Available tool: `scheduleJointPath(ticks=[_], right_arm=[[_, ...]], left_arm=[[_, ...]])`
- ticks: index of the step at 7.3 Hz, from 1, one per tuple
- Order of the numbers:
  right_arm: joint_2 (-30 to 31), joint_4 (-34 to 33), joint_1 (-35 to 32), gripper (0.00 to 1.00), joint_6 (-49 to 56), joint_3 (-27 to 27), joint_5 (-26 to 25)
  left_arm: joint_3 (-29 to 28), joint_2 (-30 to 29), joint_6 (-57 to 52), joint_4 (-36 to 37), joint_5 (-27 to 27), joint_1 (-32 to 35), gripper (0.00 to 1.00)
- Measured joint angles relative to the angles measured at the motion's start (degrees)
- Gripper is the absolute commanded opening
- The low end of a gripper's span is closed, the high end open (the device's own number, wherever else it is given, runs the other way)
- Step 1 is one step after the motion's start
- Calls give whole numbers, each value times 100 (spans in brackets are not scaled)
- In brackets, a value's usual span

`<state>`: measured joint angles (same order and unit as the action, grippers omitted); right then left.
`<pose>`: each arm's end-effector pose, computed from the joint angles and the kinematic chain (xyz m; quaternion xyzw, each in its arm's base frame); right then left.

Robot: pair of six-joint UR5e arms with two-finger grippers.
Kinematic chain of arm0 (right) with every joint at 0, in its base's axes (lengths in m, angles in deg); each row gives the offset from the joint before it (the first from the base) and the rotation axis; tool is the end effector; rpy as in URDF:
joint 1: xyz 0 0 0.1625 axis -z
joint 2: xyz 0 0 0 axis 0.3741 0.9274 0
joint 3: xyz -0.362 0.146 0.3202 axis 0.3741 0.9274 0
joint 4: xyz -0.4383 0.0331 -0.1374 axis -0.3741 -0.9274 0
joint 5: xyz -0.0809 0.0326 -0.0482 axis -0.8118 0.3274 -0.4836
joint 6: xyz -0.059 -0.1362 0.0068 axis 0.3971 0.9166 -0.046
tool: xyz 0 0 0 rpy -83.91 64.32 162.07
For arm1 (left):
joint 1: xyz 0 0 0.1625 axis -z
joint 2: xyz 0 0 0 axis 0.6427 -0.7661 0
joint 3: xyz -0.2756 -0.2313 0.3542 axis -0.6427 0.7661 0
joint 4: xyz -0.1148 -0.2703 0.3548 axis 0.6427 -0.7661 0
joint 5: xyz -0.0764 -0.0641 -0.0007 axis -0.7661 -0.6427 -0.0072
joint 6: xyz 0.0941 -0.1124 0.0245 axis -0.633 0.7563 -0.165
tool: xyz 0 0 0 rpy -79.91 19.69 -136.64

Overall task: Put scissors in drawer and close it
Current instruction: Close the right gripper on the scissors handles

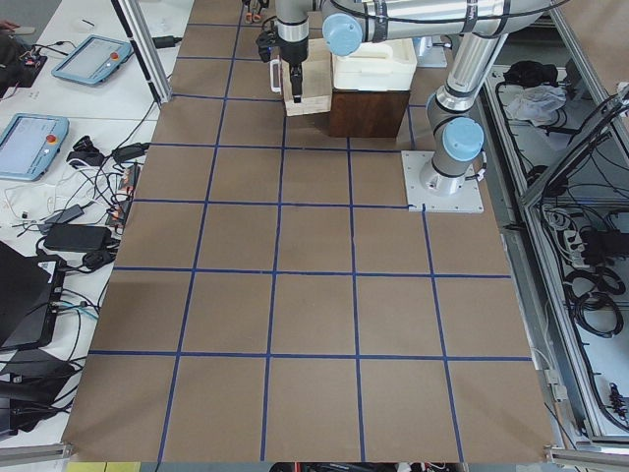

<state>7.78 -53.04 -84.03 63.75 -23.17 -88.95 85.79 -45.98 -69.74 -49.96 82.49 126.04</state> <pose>-0.2627 -0.8022 0.1576 0.7085 -0.7007 0.0559 0.0625 -0.0907 -0.5474 0.4754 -0.0404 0.9990 0.0120 0.0170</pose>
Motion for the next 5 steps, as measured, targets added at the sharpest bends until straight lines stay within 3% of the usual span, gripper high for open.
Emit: scheduleJointPath(ticks=[3,5], right_arm=[[218,125,-9,4,-10,-4,-13],[774,654,-40,5,-8,-30,-42]], left_arm=[[0,0,0,0,-3,0,100],[0,1,0,0,-3,0,100]])
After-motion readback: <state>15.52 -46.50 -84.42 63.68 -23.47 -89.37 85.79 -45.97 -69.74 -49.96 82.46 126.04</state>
